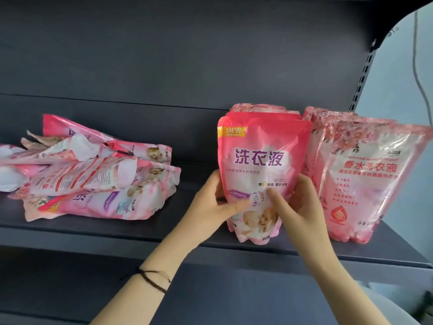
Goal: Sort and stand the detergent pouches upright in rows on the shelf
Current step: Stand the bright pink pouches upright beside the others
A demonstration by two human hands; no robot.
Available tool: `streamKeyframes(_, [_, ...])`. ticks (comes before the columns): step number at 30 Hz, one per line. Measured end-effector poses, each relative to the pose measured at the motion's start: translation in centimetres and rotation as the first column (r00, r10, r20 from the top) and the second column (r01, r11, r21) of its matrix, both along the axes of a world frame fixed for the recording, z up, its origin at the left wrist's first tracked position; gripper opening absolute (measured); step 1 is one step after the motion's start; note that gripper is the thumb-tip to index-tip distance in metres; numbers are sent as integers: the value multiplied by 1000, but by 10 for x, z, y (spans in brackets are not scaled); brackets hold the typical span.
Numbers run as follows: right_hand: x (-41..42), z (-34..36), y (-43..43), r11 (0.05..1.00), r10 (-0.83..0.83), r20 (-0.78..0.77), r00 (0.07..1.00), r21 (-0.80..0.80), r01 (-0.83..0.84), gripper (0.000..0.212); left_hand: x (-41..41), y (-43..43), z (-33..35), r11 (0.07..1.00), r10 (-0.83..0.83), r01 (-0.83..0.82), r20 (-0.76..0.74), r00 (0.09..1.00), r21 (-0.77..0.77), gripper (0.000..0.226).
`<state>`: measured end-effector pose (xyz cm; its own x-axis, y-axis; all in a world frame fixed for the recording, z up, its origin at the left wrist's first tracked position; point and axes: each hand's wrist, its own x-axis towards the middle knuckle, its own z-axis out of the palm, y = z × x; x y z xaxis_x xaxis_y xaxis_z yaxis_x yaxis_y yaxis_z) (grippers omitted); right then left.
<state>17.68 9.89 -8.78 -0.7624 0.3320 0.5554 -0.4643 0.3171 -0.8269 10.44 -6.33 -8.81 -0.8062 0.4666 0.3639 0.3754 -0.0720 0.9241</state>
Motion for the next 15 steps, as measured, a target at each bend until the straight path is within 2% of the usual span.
streamKeyframes(2, [5,-14,4,998,61,106,992,1,-62,34,2,-8,-10,991,28,-31,-24,999,-127,52])
streamKeyframes(4, [5,-20,6,996,77,149,986,21,-81,30,2,-9,-12,982,67,-77,-67,996,-170,50])
streamKeyframes(8, [-4,-18,7,998,47,114,992,41,-52,18,-1,-1,-10,977,111,-133,-132,985,-170,48])
streamKeyframes(15, [-10,-18,7,999,25,109,994,36,-29,18,-11,5,-13,985,94,-113,-148,985,-128,49])
